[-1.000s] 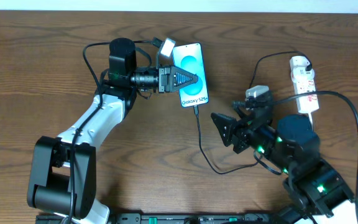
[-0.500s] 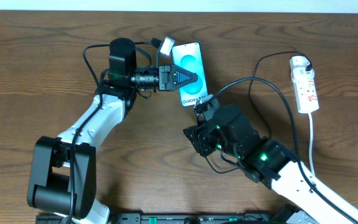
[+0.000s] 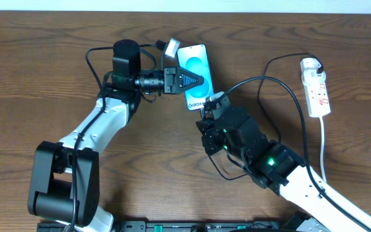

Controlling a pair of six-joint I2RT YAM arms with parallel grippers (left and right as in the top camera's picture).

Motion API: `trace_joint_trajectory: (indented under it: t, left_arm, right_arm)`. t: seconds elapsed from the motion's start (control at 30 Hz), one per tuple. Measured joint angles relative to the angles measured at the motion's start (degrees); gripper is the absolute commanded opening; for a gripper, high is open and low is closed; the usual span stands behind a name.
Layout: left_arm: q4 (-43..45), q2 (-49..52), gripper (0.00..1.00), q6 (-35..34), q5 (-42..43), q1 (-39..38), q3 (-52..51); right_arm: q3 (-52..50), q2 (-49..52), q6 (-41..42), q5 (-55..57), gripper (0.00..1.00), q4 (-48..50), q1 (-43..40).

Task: Plug charger to phone and switch on socket

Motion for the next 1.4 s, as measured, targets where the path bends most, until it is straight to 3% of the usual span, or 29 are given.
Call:
trace_joint_trajectory:
  t: [0.13,0.6,0.67,0.93,1.13,1.4]
  left_arm:
    - [0.0,0.0,0.07,-0.4,0.0,0.2,0.0]
    - [0.3,0.0,0.07,-0.9,-1.1,0.9,0.0]
    - [0.4,0.0,0.07,-0.9,-1.2,0.9,0.0]
    - [0.6,0.0,0.07,-2.8,-2.3,1.2,0.1]
    - [2.2,0.1,0.07,-8.4,-4.3,0.1,-0.3]
    - [17.7,0.1,0.07,-20.7,-8.6,-2.8,-0.6]
  right_arm:
    - [0.0,0.1,0.3,0.5,0.01,0.4,0.0]
    - [-1.1,0.8,0.9,0.6,0.01,5.0,0.0]
    - [-1.1,0.8,1.6,0.7,0.04,5.6,0.0]
    - [-1.6,-0.1,3.0,-0.2,0.39,7.6,0.6]
    - [-1.2,-9.0,3.0,1.7,0.62,4.2,0.5]
    - [-0.8,-27.1,2.9,9.0,0.75,-4.1,-1.6]
